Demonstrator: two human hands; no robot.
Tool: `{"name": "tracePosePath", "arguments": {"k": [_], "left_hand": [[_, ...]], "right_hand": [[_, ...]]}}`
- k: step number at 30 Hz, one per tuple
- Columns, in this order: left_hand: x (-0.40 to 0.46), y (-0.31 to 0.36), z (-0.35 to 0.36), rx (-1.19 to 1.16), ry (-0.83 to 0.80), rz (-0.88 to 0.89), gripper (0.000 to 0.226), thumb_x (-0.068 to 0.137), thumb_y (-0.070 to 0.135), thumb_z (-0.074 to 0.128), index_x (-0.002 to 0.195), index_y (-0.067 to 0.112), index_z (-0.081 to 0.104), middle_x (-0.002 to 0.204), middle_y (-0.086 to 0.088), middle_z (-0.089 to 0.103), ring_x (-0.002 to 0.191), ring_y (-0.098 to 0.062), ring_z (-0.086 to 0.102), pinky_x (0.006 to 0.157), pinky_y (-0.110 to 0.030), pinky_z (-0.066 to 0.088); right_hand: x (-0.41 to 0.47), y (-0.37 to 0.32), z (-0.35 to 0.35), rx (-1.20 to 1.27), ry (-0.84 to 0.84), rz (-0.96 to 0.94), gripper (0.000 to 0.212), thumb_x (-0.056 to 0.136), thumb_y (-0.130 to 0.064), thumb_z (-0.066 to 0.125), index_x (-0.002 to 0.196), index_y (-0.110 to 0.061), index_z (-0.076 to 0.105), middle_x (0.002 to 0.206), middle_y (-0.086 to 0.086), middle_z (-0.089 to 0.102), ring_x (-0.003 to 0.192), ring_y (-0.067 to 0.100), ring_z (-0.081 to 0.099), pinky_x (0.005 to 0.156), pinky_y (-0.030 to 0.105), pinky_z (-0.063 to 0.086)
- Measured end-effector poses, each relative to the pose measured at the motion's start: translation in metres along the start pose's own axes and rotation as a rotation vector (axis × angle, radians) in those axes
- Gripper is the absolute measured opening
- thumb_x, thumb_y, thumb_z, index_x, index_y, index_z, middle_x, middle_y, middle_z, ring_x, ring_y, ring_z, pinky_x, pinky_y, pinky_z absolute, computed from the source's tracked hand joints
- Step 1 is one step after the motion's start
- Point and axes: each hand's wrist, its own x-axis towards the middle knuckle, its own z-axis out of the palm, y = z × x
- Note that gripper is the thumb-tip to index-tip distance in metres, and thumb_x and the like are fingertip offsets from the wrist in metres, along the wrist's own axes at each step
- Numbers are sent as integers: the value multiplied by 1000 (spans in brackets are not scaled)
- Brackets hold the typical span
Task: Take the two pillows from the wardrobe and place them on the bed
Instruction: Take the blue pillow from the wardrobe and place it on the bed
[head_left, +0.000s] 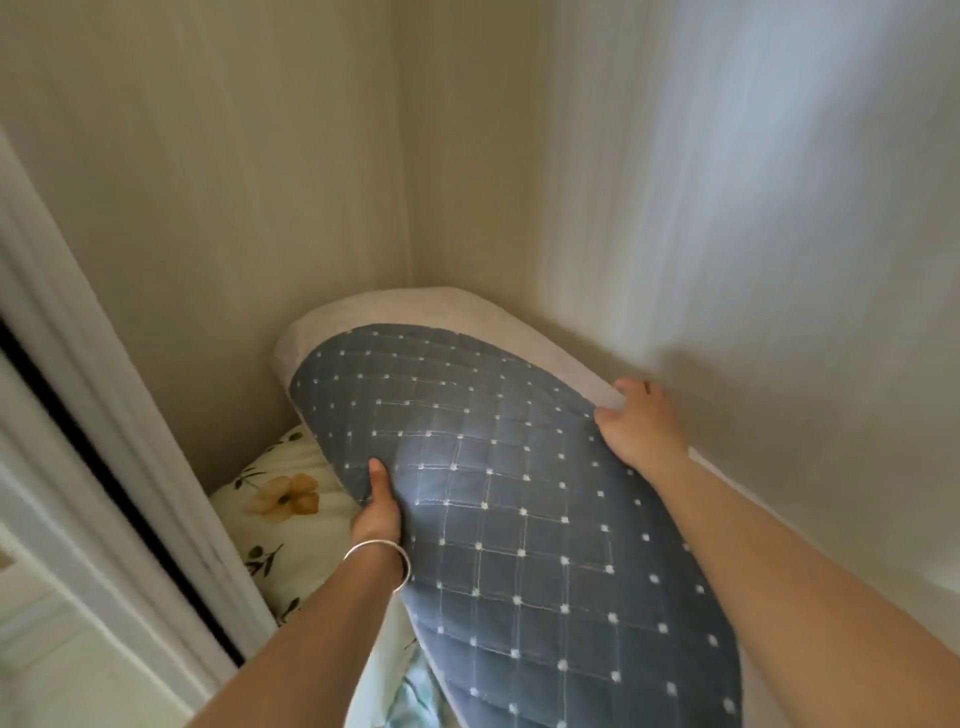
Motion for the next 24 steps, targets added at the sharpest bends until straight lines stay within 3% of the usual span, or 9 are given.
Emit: {"name": "tracePosePath", "arguments": {"k": [2, 6, 9, 13, 16, 20, 24], "left_hand": [[3, -4, -14, -26, -49, -11, 85, 87, 69, 35, 132, -2, 47, 139, -22, 48, 127, -38, 45, 110, -43, 32], [9, -1, -18, -68, -54, -57, 104, 71, 84, 37, 133, 1, 46, 135, -22, 51, 120, -40, 50, 110, -50, 33], [4, 14, -23, -85, 38, -84, 92, 81, 74, 40, 138, 2, 39, 134, -22, 51, 116, -39, 51, 106, -49, 37], [4, 32, -21, -121, 35, -18, 74, 95, 48, 44, 147, 1, 18, 149, -20, 32, 133, -36, 36, 111, -42, 26], [0, 35, -16, -141, 26, -12, 71, 96, 45, 43, 145, -1, 20, 151, -20, 29, 136, -35, 32, 112, -40, 22], [2, 35, -15, -203, 8, -3, 78, 92, 52, 46, 144, -2, 25, 148, -20, 34, 132, -36, 38, 114, -42, 25], [-18, 45, -21, -238, 14, 13, 80, 91, 52, 49, 142, -5, 26, 147, -21, 35, 131, -35, 38, 113, -41, 26]], "right_hand": [[5, 6, 6, 14, -54, 87, 53, 85, -38, 47, 132, -15, 45, 132, 15, 47, 120, 34, 45, 97, 42, 42], [11, 13, 10, 58, -192, 197, 54, 84, -52, 37, 115, -12, 57, 107, 14, 62, 89, 30, 58, 76, 33, 44], [27, 7, 11, 92, -255, 205, 66, 87, -60, 36, 123, -8, 55, 126, 16, 58, 105, 33, 58, 83, 34, 43], [42, -8, 15, 112, -304, 173, 75, 87, -65, 37, 130, -5, 50, 138, 16, 50, 118, 35, 53, 93, 36, 41], [46, -10, 21, 101, -284, 181, 81, 82, -72, 36, 124, -6, 56, 133, 16, 55, 113, 35, 56, 95, 38, 45], [46, -7, 12, 120, -251, 213, 84, 75, -79, 36, 110, -9, 66, 105, 11, 65, 87, 30, 62, 84, 35, 50], [38, -3, -13, 492, -389, 265, 77, 78, -72, 47, 121, -10, 59, 117, 8, 62, 99, 27, 60, 89, 34, 42]]}}
